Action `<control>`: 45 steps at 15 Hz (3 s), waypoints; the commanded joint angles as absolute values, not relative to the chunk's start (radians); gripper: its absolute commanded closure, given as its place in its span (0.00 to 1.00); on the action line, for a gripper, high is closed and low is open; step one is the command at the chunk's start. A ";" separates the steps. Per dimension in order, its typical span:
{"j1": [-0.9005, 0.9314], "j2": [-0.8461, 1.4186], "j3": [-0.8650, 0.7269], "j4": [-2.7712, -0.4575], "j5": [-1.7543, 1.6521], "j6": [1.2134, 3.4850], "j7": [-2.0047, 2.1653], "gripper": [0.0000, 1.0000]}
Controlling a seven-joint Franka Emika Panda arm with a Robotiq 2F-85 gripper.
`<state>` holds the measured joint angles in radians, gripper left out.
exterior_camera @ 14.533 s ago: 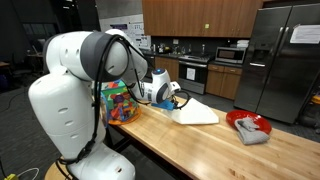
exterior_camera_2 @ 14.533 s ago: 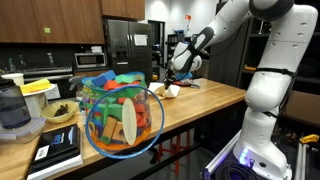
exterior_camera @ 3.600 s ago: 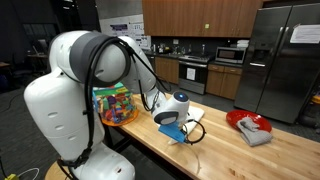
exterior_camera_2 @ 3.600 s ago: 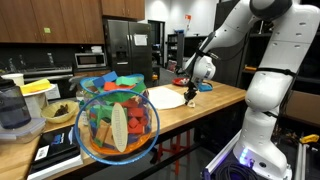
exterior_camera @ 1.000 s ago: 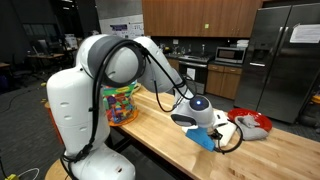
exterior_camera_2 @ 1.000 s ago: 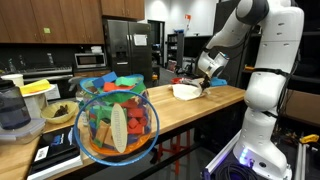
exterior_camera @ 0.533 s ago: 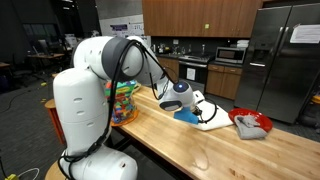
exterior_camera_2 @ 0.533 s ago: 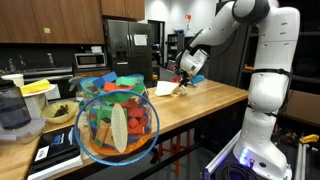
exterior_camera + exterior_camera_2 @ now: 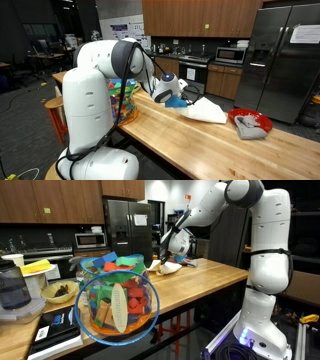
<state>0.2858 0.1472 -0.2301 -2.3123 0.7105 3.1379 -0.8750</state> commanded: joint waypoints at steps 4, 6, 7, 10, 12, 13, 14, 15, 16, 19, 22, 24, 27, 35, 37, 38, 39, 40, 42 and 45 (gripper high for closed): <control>0.193 0.166 -0.066 -2.254 0.158 3.111 -0.501 0.99; 0.184 0.159 -0.031 -2.237 0.018 3.077 -0.412 0.99; 0.182 0.155 -0.012 -2.233 -0.032 3.058 -0.383 0.99; 0.230 0.149 0.008 -2.232 0.023 3.007 -0.449 0.99; 0.218 0.146 0.060 -2.240 0.069 2.975 -0.491 0.99; 0.208 0.143 0.090 -2.246 0.098 2.954 -0.518 0.99; 0.195 0.138 0.123 -2.253 0.143 2.927 -0.558 0.99; 0.184 0.136 0.152 -2.254 0.194 2.888 -0.601 0.99; 0.168 0.130 0.183 -2.265 0.262 2.842 -0.660 0.99; 0.144 0.114 0.213 -2.296 0.392 2.702 -0.775 0.99; 0.091 0.101 0.232 -2.345 0.418 2.617 -0.789 0.99; 0.072 0.090 0.219 -2.382 0.432 2.594 -0.792 0.99; 0.041 0.077 0.199 -2.439 0.461 2.585 -0.801 0.99; 0.002 0.020 0.107 -2.578 0.595 2.766 -0.795 0.99; -0.018 0.012 0.087 -2.606 0.628 2.829 -0.806 0.99; -0.027 0.008 0.074 -2.618 0.645 2.851 -0.813 0.99; -0.035 0.007 0.064 -2.625 0.663 2.873 -0.817 0.99; -0.045 0.002 0.053 -2.633 0.687 2.886 -0.828 0.99; -0.067 -0.004 0.028 -2.643 0.728 2.899 -0.856 0.99; -0.103 -0.008 -0.014 -2.648 0.770 2.907 -0.912 0.99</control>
